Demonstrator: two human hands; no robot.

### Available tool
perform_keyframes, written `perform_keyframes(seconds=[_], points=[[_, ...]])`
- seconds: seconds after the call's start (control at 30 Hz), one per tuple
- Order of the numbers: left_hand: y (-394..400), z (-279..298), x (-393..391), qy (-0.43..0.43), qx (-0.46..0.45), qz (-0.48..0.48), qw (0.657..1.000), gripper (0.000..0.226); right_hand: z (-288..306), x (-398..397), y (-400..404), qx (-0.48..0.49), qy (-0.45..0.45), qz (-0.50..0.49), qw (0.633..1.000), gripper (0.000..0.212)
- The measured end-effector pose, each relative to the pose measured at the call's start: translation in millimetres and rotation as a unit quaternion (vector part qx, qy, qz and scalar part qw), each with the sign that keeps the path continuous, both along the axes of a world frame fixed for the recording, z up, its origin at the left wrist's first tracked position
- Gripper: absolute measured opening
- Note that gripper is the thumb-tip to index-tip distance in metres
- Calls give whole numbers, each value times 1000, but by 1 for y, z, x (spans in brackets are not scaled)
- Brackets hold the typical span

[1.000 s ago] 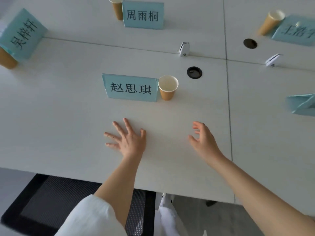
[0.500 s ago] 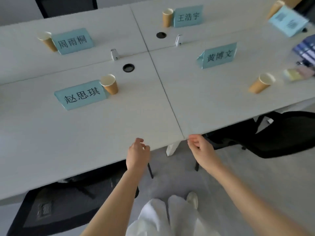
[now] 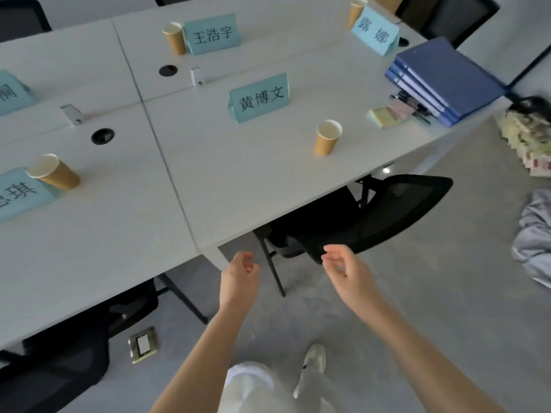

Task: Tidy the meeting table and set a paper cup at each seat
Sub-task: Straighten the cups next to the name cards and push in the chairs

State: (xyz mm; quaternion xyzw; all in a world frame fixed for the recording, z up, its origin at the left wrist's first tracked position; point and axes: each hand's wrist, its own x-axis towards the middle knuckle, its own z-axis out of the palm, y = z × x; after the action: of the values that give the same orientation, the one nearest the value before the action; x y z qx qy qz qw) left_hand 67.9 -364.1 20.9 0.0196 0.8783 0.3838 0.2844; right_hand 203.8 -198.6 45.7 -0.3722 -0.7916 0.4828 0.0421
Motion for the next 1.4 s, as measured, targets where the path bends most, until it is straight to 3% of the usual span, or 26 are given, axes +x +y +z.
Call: perform_keyframes(seconds=[0.27,0.57,0.87,1.03,1.2,1.4], points=[[117,9,15,12,16,7,1000,29,13,-3,127,27,9,8,1000,30],[201,-20,-69,56,33,15,998,29,-1,-113,219,26,-7,58,998,53],[265,-58,-139,80,-38,-24,996,45,-25,-226,276,90,-45,102,990,88],[284,-78,-162,105,-98,-83,986,63,-46,-260,287,74,-88,138,984,108],[287,-97,-163,115,-182,-179,960,71,-60,-271,297,99,-68,196,973,95],[300,-103,-158,127,-208,-121,962,69,-61,-286,315,89,-12,224,971,88]])
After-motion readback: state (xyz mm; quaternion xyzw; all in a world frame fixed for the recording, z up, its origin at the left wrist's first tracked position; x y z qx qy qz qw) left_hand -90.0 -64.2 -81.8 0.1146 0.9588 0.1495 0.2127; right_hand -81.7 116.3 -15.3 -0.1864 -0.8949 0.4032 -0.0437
